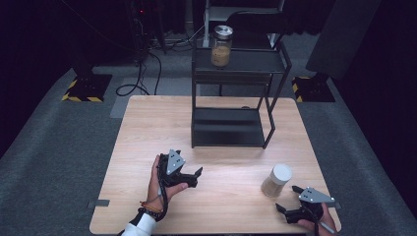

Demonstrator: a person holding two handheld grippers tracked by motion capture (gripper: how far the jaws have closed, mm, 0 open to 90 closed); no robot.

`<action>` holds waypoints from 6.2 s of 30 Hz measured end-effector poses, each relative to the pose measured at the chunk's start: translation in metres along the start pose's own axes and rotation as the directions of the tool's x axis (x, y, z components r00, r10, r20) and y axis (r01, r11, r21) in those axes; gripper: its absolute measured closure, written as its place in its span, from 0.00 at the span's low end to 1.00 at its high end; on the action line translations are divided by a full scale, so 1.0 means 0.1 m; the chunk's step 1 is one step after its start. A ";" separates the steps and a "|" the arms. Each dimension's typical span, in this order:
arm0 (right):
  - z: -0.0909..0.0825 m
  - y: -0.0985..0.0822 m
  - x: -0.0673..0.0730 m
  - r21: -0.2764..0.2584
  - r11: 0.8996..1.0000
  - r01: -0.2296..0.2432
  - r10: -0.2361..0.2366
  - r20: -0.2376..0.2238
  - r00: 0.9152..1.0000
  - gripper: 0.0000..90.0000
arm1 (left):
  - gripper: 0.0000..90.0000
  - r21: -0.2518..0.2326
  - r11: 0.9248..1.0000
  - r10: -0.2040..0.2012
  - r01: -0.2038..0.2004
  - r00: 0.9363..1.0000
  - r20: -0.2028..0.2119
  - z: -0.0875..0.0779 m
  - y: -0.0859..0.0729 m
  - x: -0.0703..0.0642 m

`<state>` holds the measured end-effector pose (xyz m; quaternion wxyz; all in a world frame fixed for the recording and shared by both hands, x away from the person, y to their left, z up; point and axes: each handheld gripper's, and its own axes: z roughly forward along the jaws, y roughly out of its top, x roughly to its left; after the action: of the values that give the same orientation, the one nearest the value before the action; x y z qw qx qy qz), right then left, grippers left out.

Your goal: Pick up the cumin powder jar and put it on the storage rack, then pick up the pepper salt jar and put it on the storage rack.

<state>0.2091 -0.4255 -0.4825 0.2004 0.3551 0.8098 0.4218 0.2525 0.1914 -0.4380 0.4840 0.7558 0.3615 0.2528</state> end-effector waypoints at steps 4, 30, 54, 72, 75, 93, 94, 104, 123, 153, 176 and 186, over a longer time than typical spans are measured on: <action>0.00 0.00 0.00 0.000 1.000 0.000 0.000 0.000 1.000 0.00 | 0.01 0.022 1.000 0.003 -0.003 1.000 -0.005 0.03 -0.11 -0.05; 0.00 0.00 0.00 0.000 1.000 -0.001 0.001 0.000 1.000 0.00 | 0.04 0.154 0.988 -0.029 0.028 1.000 0.004 0.13 -0.48 -0.08; 0.00 -0.01 0.02 -0.004 1.000 0.004 -0.004 0.006 1.000 0.00 | 0.03 0.156 0.988 -0.016 0.012 1.000 0.025 0.15 -0.50 -0.07; 0.00 0.00 0.01 0.002 1.000 -0.010 0.010 0.009 1.000 0.00 | 0.03 0.156 0.988 -0.017 0.013 1.000 0.025 0.15 -0.50 -0.07; 0.00 0.00 0.01 0.003 1.000 -0.011 0.011 0.009 1.000 0.00 | 0.03 0.156 0.988 -0.017 0.013 1.000 0.025 0.15 -0.50 -0.07; -0.14 0.07 -0.09 -0.087 0.996 -0.031 0.027 -0.037 0.999 0.02 | 0.03 0.155 0.988 -0.018 0.014 1.000 0.025 0.15 -0.50 -0.07; -0.15 0.10 -0.08 -0.088 0.996 -0.028 0.025 -0.036 0.999 0.02 | 0.03 0.155 0.988 -0.018 0.014 1.000 0.025 0.15 -0.50 -0.07; -0.16 0.30 -0.07 -0.110 0.994 0.004 -0.009 -0.041 0.999 0.02 | 0.03 0.156 0.988 -0.017 0.013 1.000 0.025 0.15 -0.50 -0.07; -0.12 0.50 -0.15 -0.150 0.989 -0.001 -0.012 -0.087 0.996 0.09 | 0.03 0.155 0.988 -0.018 0.014 1.000 0.025 0.15 -0.50 -0.07; 0.03 0.44 -0.10 -0.210 0.978 0.011 -0.026 -0.070 0.997 0.38 | 0.03 0.156 0.988 -0.017 0.013 1.000 0.025 0.15 -0.50 -0.07; -0.13 0.89 0.03 -0.234 0.972 0.010 0.003 0.055 0.998 0.39 | 0.03 0.156 0.988 -0.014 0.010 1.000 0.028 0.16 -0.50 -0.06; -0.21 1.38 0.00 -0.280 0.960 0.026 0.002 0.101 0.995 0.39 | 0.03 0.156 0.988 -0.014 0.009 0.999 0.029 0.16 -0.50 -0.06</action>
<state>0.2519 -0.3824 -0.3572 0.2917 0.3390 0.7328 0.5128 0.2452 0.1912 -0.4902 0.4302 0.7928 0.3774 0.2097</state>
